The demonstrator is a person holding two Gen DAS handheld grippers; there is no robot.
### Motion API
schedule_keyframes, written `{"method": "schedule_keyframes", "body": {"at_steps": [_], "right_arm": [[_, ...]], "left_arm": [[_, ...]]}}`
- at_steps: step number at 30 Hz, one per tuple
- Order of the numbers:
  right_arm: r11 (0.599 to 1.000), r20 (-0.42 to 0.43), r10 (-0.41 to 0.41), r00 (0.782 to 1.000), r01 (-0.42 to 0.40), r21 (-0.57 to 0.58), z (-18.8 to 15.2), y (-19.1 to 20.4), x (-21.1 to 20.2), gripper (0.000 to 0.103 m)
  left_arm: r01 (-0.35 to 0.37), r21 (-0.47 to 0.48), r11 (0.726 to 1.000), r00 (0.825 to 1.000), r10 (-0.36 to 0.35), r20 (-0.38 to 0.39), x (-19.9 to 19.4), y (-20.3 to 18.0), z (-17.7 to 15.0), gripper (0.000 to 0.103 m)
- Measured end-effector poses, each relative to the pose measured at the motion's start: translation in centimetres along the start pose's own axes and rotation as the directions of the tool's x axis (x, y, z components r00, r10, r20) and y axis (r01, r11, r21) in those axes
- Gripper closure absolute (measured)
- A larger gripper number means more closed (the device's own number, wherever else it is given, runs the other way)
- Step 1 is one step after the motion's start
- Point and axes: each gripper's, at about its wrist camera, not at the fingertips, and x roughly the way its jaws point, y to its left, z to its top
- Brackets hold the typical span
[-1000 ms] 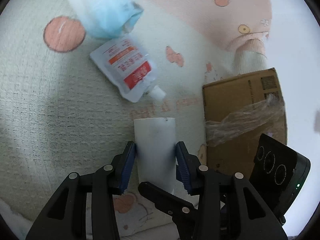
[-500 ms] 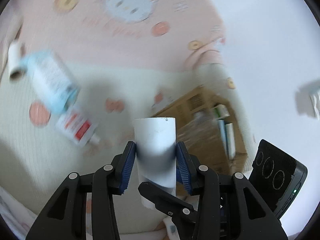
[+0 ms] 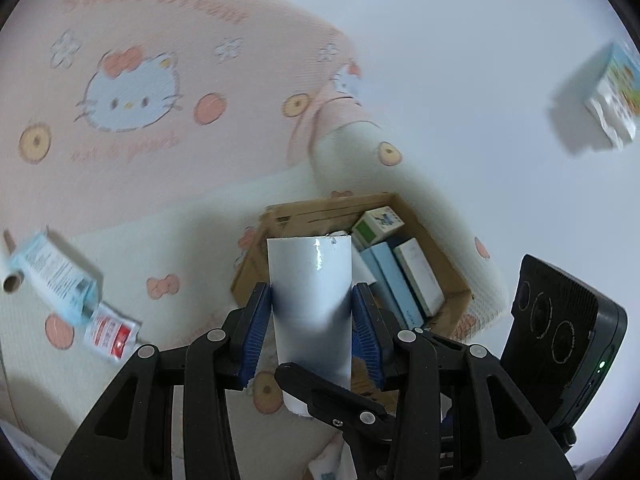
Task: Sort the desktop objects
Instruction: 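Carry the white tube in the right tool over to the cardboard box, then lower the white tube into the box beside the standing tubes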
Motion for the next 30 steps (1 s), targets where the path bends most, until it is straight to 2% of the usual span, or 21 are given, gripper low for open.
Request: {"method": "schedule_keyframes", "body": {"at_steps": [11,16,20,26,30], "right_arm": [[0.997,0.037,-0.072,0.997,0.072,-0.004,0.9,-4.1,-3.3,0.059],[0.998,0.051,-0.026,0.998,0.023,0.067,2.7,-7.3,-4.3,0.058],[0.997,0.051,-0.081,0.995,0.080,0.014,4.7,-8.7,-4.9,0.058],[0.994,0.029,-0.106,0.994,0.107,-0.021,6.9,-11.4,-5.5,0.058],[0.989,-0.029,-0.135,0.990,0.134,-0.058,7.5,-13.0,-4.8,0.058]], "left_arm": [[0.040,0.037,0.999,0.998,-0.038,-0.043,3.2,-4.5,2.1,0.057],[0.032,0.050,0.998,0.999,-0.030,-0.045,4.7,-6.6,4.0,0.057],[0.054,0.063,0.997,0.997,-0.051,-0.056,6.0,-8.0,5.8,0.057],[0.100,0.021,0.995,0.991,-0.098,-0.094,8.3,-8.8,8.0,0.057],[0.110,-0.012,0.994,0.984,-0.111,-0.141,10.6,-8.7,8.3,0.057]]}}
